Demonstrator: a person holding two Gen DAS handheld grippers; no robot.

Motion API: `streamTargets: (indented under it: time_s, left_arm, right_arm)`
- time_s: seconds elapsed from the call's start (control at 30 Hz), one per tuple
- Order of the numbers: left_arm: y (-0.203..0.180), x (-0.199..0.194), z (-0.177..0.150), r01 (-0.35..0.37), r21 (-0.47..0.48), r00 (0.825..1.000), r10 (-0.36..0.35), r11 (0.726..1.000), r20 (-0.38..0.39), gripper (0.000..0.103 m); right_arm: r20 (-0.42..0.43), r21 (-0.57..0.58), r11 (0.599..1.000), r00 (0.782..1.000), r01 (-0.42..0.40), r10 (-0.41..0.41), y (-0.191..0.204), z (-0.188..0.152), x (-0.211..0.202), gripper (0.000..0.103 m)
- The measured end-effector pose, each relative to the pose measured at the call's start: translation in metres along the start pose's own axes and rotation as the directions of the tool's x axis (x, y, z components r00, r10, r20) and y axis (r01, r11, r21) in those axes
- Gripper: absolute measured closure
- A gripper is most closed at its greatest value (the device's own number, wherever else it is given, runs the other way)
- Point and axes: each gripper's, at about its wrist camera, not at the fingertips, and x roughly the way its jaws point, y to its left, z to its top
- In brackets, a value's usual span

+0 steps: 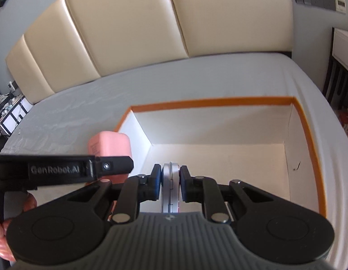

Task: Organize rigid objects
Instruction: 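Lift the pink bottle with the left gripper while the right gripper carries the sachet into the orange box, then open the left gripper to drop the pink bottle while the right gripper releases the sachet inside the box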

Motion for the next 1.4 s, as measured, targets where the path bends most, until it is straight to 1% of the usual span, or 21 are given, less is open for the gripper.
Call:
streamTargets:
  time_s: [0.1, 0.2, 0.3, 0.4, 0.57, 0.67, 0.73, 0.83, 1.0, 1.03, 1.07, 1.17, 1.3, 1.4]
  left_arm:
    - [-0.011, 0.014, -0.006, -0.024, 0.074, 0.999, 0.027, 0.997, -0.044, 0.053]
    - [-0.024, 0.024, -0.012, -0.063, 0.202, 0.991, 0.086, 0.977, -0.106, 0.053]
    - [-0.032, 0.038, -0.017, -0.072, 0.273, 0.98, 0.118, 0.959, -0.157, 0.053]
    - [-0.037, 0.049, -0.025, -0.083, 0.324, 0.971, 0.149, 0.942, -0.186, 0.053]
    - [-0.029, 0.056, -0.033, -0.112, 0.324, 0.963, 0.183, 0.939, -0.199, 0.053]
    - [-0.029, 0.059, -0.039, -0.132, 0.349, 0.955, 0.214, 0.928, -0.207, 0.053]
    - [-0.027, 0.062, -0.041, -0.124, 0.346, 0.952, 0.21, 0.93, -0.222, 0.053]
    - [-0.024, 0.061, -0.045, -0.124, 0.344, 0.953, 0.208, 0.931, -0.221, 0.054]
    - [-0.021, 0.056, -0.051, -0.126, 0.336, 0.954, 0.207, 0.933, -0.216, 0.053]
    - [-0.021, 0.055, -0.053, -0.122, 0.333, 0.956, 0.201, 0.935, -0.213, 0.053]
    - [-0.021, 0.053, -0.054, -0.117, 0.329, 0.959, 0.193, 0.937, -0.209, 0.05]
    - [-0.018, 0.049, -0.055, -0.086, 0.297, 0.969, 0.149, 0.951, -0.196, 0.045]
    - [-0.013, 0.033, -0.055, -0.045, 0.268, 0.98, 0.095, 0.962, -0.176, 0.045]
    - [-0.007, 0.015, -0.054, -0.006, 0.213, 0.988, 0.039, 0.977, -0.151, 0.046]
  right_arm:
    - [-0.059, 0.058, 0.998, 0.998, 0.0, 0.003, -0.018, 0.003, 0.019, 0.087]
    - [-0.133, 0.083, 0.997, 0.991, -0.008, 0.019, -0.034, 0.008, 0.032, 0.087]
    - [-0.203, 0.081, 0.996, 0.978, -0.04, 0.056, -0.04, 0.013, 0.039, 0.087]
    - [-0.255, 0.079, 0.996, 0.965, -0.04, 0.059, -0.036, 0.014, 0.05, 0.087]
    - [-0.301, 0.051, 0.998, 0.952, -0.04, 0.054, -0.026, 0.009, 0.065, 0.087]
    - [-0.322, 0.049, 0.998, 0.945, -0.038, 0.052, -0.023, 0.007, 0.073, 0.087]
    - [-0.336, 0.039, 0.998, 0.941, -0.039, 0.05, -0.019, 0.008, 0.08, 0.087]
    - [-0.355, 0.023, 0.999, 0.934, -0.047, 0.052, -0.015, 0.005, 0.084, 0.087]
    - [-0.367, 0.034, 0.999, 0.929, -0.031, 0.041, -0.013, 0.005, 0.089, 0.087]
    - [-0.367, 0.033, 0.999, 0.929, -0.028, 0.038, -0.013, 0.005, 0.088, 0.087]
    - [-0.367, 0.034, 0.999, 0.93, -0.024, 0.035, -0.014, 0.006, 0.089, 0.087]
    - [-0.362, 0.033, 0.999, 0.932, -0.013, 0.024, -0.013, 0.007, 0.087, 0.087]
    - [-0.358, 0.035, 0.999, 0.934, 0.008, 0.005, -0.01, 0.008, 0.09, 0.087]
    - [-0.357, 0.048, 0.998, 0.934, 0.031, -0.012, -0.011, 0.009, 0.09, 0.087]
